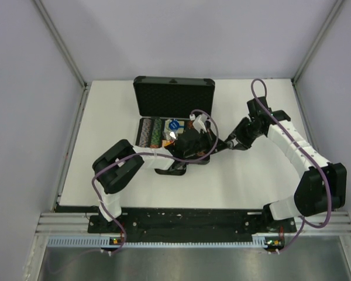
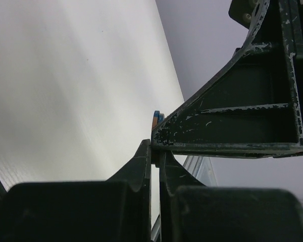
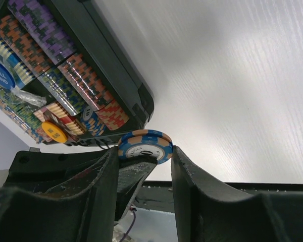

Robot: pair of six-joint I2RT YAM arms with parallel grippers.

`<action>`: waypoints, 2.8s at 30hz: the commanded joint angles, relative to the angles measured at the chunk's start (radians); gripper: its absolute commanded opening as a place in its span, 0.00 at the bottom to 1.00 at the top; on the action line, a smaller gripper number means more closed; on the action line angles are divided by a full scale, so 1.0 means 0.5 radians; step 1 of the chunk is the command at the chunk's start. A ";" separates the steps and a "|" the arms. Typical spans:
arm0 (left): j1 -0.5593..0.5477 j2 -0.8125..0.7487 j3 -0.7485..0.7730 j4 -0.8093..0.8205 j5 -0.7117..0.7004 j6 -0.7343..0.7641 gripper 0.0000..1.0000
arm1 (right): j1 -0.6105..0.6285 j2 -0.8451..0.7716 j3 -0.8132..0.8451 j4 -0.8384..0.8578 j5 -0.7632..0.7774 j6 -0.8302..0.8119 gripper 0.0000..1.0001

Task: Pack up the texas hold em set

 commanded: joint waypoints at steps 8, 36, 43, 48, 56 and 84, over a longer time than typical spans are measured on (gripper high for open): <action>-0.016 -0.186 0.120 -0.231 0.084 0.435 0.00 | -0.025 -0.171 0.115 0.094 0.116 -0.182 0.69; 0.085 -0.696 0.350 -2.570 -0.091 2.801 0.00 | -0.081 -0.433 -0.108 0.284 0.027 -0.759 0.60; 0.110 -0.405 0.583 -2.652 -0.137 2.924 0.00 | -0.081 -0.417 -0.108 0.284 0.052 -0.756 0.60; 0.146 -0.352 0.629 -2.616 -0.180 2.957 0.00 | -0.081 -0.411 -0.105 0.284 0.052 -0.744 0.59; 0.208 -0.358 0.666 -2.613 -0.220 3.010 0.00 | -0.084 -0.393 -0.108 0.287 0.067 -0.732 0.59; 0.211 -0.214 0.822 -2.628 -0.149 2.933 0.13 | -0.084 -0.408 -0.219 0.314 0.037 -0.704 0.57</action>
